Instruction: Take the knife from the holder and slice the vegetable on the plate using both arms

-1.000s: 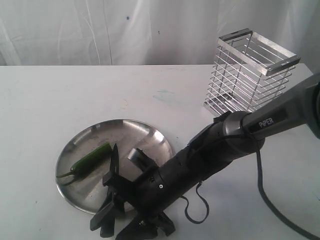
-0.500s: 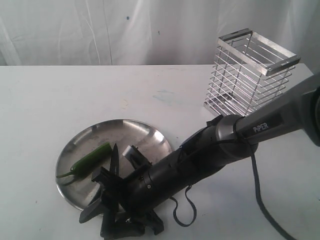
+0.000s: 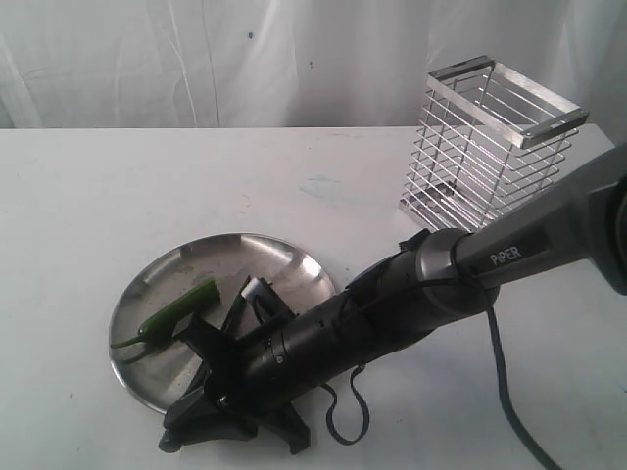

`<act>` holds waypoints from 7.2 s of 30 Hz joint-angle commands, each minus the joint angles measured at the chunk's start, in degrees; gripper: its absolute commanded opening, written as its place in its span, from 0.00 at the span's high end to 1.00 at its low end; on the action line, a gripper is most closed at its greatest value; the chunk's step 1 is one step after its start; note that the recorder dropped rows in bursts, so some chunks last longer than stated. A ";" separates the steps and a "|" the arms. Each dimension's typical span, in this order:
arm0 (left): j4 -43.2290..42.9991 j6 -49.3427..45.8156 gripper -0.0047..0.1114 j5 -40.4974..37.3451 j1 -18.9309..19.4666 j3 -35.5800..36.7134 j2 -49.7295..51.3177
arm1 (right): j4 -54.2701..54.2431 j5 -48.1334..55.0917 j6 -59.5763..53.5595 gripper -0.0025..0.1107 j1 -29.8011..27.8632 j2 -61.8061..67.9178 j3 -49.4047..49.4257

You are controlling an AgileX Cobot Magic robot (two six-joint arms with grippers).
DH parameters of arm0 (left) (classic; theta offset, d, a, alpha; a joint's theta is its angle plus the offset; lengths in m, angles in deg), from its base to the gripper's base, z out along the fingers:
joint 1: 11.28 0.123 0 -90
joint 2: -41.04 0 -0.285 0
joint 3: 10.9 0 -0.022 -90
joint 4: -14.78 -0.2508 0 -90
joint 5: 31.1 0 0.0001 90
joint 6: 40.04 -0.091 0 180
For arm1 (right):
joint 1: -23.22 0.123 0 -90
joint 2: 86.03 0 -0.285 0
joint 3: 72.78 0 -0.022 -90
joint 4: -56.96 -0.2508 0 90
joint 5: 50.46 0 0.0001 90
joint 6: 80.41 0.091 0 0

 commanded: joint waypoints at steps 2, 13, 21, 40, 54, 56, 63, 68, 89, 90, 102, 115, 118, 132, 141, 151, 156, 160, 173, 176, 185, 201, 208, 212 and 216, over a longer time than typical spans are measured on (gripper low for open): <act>0.10 0.37 0.96 0.03 -0.21 0.20 -0.17 | 0.36 -3.72 -2.23 0.98 0.01 0.44 0.29; 0.10 0.37 0.96 0.03 -0.21 0.20 -0.17 | 5.67 0.30 -6.51 0.98 0.25 -4.18 0.29; 0.10 0.37 0.96 0.03 -0.21 0.20 -0.17 | 29.21 -3.74 2.02 0.98 0.25 -15.11 0.42; 0.10 0.37 0.96 0.03 -0.21 0.20 -0.17 | 91.56 19.34 21.64 0.98 0.25 -32.34 -9.75; 1.09 19.06 0.96 43.73 -0.20 0.20 -0.17 | 88.36 15.55 21.14 0.98 0.25 -32.34 -9.75; 1.09 18.01 0.96 53.65 -0.20 0.20 -0.17 | 88.48 14.93 21.14 0.98 0.25 -32.34 -9.64; -11.55 20.57 0.96 44.10 -0.20 -1.14 -0.17 | 88.73 10.66 20.90 0.98 0.25 -32.34 -9.50; -13.92 35.20 0.96 20.91 -0.20 -1.27 -0.17 | 88.72 9.97 20.90 0.98 0.25 -32.34 -9.50; -14.20 44.21 0.96 8.42 -0.20 0.20 5.99 | 84.49 4.38 17.32 0.98 -1.23 -20.15 -9.50; -14.86 44.21 0.96 7.97 -0.20 0.20 5.99 | 84.60 3.61 17.32 0.98 -1.23 -19.42 -9.50; -15.28 47.16 0.96 22.13 -3.14 0.20 8.29 | 84.95 2.71 17.19 0.98 -1.23 -15.27 -9.50; -32.95 53.19 0.96 32.11 -3.53 -11.90 42.88 | 85.02 2.13 17.19 0.98 -1.23 -15.27 -9.50; -33.08 53.31 0.96 33.44 -3.53 -13.20 49.33 | 85.02 1.83 17.19 0.98 -1.23 -15.27 -9.50; -40.09 51.02 0.96 50.66 -3.53 -13.20 68.50 | 85.02 0.49 17.19 0.98 -1.23 -15.27 -9.50; -40.09 48.59 0.96 54.35 -3.53 -13.20 73.71 | 85.02 -0.19 17.19 0.98 -1.23 -15.27 -9.50; -37.90 46.74 0.96 54.96 -3.53 -13.20 74.20 | 85.14 -2.02 17.19 0.98 -1.23 -15.27 -9.50; -38.01 46.74 0.96 53.73 -3.53 -13.20 74.20 | 85.14 -1.67 17.19 0.98 -1.23 -13.79 -9.50; -39.70 46.74 0.96 53.60 -3.53 -13.20 74.20 | 85.14 -1.13 17.19 0.98 -1.23 -13.27 -9.50; -39.70 46.74 0.96 53.60 -3.53 -13.20 74.20 | 85.14 -0.71 17.30 0.97 -1.23 -13.05 -9.50; -39.70 46.74 0.96 53.60 -3.53 -13.20 74.20 | 84.98 -0.71 17.30 0.93 -1.23 -12.44 -9.50; -40.03 46.74 0.96 51.53 -3.53 -13.20 74.20 | 84.75 -0.74 17.30 0.87 -1.23 -11.34 -9.50; -40.03 46.74 0.96 51.08 -3.53 -13.20 74.20 | 84.75 -1.86 17.69 0.86 -1.23 -11.34 -9.50; -40.03 46.74 0.96 51.08 -3.53 -13.20 74.20 | 84.63 -2.11 17.69 0.78 -1.23 -11.34 -9.50; -40.03 46.74 0.96 51.09 -3.53 -13.20 74.20 | 84.52 -2.61 17.69 0.76 -1.23 -11.34 -9.50; -40.03 46.74 0.96 50.97 -3.53 -13.20 74.20 | 83.94 -2.61 17.69 0.76 -1.23 -11.24 -9.50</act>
